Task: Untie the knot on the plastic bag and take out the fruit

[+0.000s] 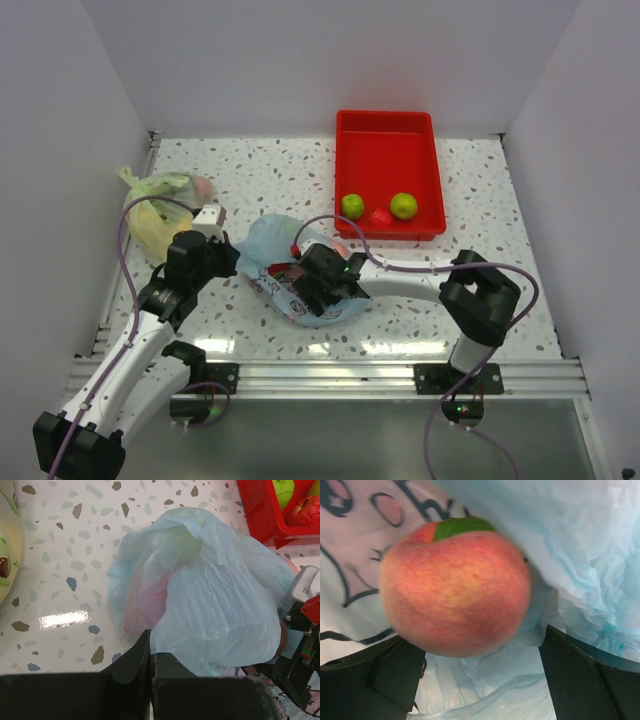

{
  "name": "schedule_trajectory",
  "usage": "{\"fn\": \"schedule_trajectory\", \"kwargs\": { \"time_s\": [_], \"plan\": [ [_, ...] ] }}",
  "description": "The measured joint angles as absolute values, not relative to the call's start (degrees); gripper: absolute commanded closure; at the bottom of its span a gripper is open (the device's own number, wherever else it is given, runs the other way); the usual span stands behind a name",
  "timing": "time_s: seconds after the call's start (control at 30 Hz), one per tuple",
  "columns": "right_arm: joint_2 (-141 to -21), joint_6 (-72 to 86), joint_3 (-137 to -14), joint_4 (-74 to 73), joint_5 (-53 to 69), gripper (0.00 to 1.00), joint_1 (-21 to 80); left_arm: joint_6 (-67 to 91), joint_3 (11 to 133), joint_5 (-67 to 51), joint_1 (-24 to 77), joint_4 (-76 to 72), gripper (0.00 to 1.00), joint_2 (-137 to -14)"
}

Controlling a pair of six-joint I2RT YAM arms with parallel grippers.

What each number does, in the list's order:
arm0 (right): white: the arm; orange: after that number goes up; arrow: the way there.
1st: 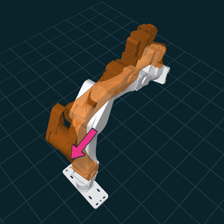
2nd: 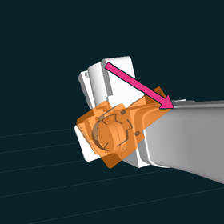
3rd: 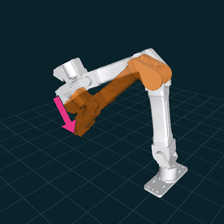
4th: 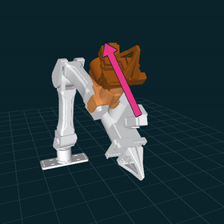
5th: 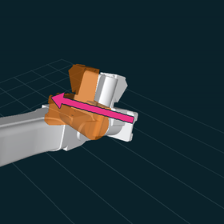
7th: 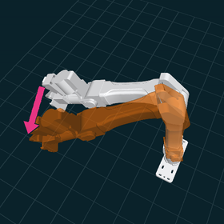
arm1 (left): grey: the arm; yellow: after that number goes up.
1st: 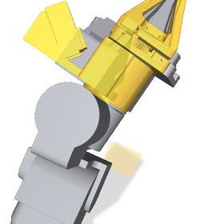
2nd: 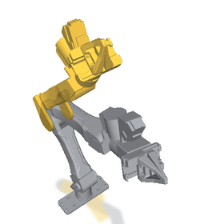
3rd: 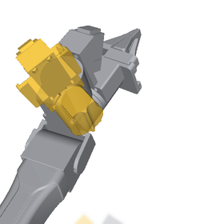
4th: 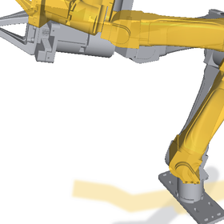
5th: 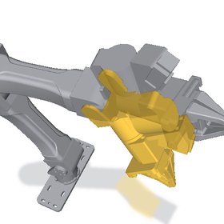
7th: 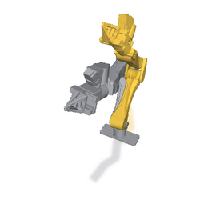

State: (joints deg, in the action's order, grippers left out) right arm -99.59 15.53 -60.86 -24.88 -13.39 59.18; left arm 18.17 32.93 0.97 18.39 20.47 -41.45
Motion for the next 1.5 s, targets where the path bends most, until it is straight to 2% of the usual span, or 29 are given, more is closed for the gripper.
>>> {"fn": "schedule_trajectory", "kwargs": {
  "time_s": [0.23, 0.53, 0.73, 1.1, 1.2, 1.37, 1.5],
  "plan": [
    [-96.0, 15.4, -57.8, -19.0, -6.2, 0.06, 59.0, 18.2, 32.9, 0.8, 18.4, 20.4, 1.00, -41.5],
    [-88.6, 15.6, -58.4, -15.6, -5.2, 0.08, 59.0, 18.2, 32.9, 0.8, 18.4, 20.4, 1.00, -41.7],
    [-89.6, 15.6, -58.6, -14.6, -5.4, 0.09, 59.0, 18.2, 32.9, 0.8, 18.4, 20.4, 1.00, -41.7],
    [-99.0, 15.6, -60.6, -12.5, -5.2, 0.08, 59.0, 18.2, 32.9, 0.8, 18.4, 20.4, 1.00, -41.9],
    [-99.2, 15.4, -60.6, -12.2, -5.1, 0.14, 59.0, 18.2, 32.9, 0.8, 18.4, 20.4, 1.00, -41.9],
    [-98.7, 14.8, -60.6, -12.0, -5.0, 0.33, 59.0, 18.2, 32.9, 0.8, 18.4, 20.4, 1.00, -41.9],
    [-95.3, 13.8, -60.9, -13.5, -4.7, 0.42, 59.0, 18.2, 32.9, 0.8, 18.4, 20.4, 1.00, -41.9]
  ]
}}
